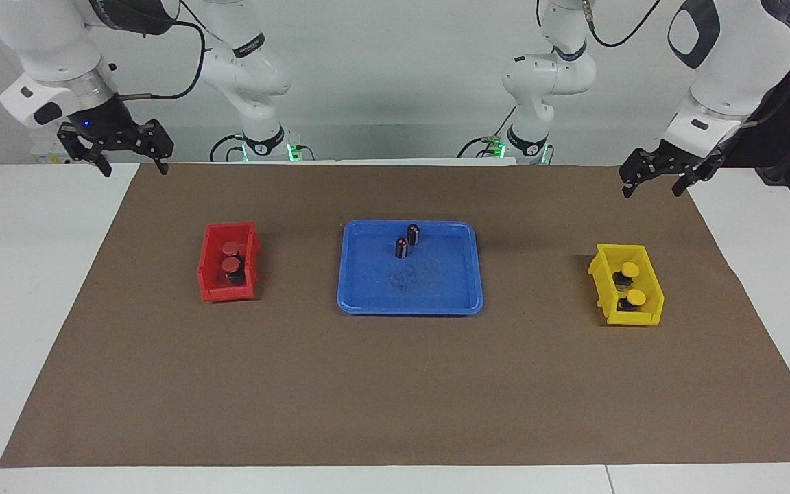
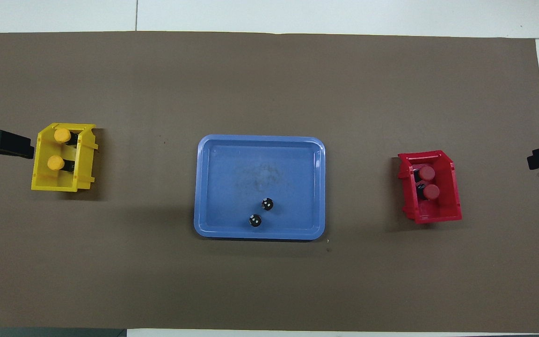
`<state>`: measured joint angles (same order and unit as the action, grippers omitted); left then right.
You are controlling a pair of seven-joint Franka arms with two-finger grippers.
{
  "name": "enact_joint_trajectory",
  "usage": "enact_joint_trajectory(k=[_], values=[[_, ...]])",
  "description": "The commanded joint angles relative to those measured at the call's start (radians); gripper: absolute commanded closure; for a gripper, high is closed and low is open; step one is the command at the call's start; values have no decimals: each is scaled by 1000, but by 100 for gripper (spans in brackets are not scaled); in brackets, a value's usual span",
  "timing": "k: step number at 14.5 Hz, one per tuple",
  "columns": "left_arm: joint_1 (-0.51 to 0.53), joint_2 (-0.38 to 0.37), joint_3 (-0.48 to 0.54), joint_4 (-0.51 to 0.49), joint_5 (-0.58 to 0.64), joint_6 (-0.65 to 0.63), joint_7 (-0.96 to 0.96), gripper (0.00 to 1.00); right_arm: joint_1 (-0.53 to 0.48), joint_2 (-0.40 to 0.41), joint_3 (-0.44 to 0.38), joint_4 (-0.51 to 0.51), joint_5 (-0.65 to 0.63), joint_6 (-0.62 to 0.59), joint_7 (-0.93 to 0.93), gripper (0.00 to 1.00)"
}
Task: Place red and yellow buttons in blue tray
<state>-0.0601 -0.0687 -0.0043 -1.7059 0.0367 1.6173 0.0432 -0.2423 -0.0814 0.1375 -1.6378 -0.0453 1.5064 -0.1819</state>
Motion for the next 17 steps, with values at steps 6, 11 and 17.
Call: enact_joint_trajectory(k=[6, 11, 17], values=[[0, -26, 0, -21, 14, -8, 4, 0, -8, 5, 8, 15, 19, -20, 16, 1], [0, -26, 0, -23, 14, -8, 4, 0, 5, -9, 16, -23, 25, -8, 18, 1], [0, -26, 0, -21, 14, -10, 4, 0, 106, -97, 16, -345, 65, 331, 137, 17]])
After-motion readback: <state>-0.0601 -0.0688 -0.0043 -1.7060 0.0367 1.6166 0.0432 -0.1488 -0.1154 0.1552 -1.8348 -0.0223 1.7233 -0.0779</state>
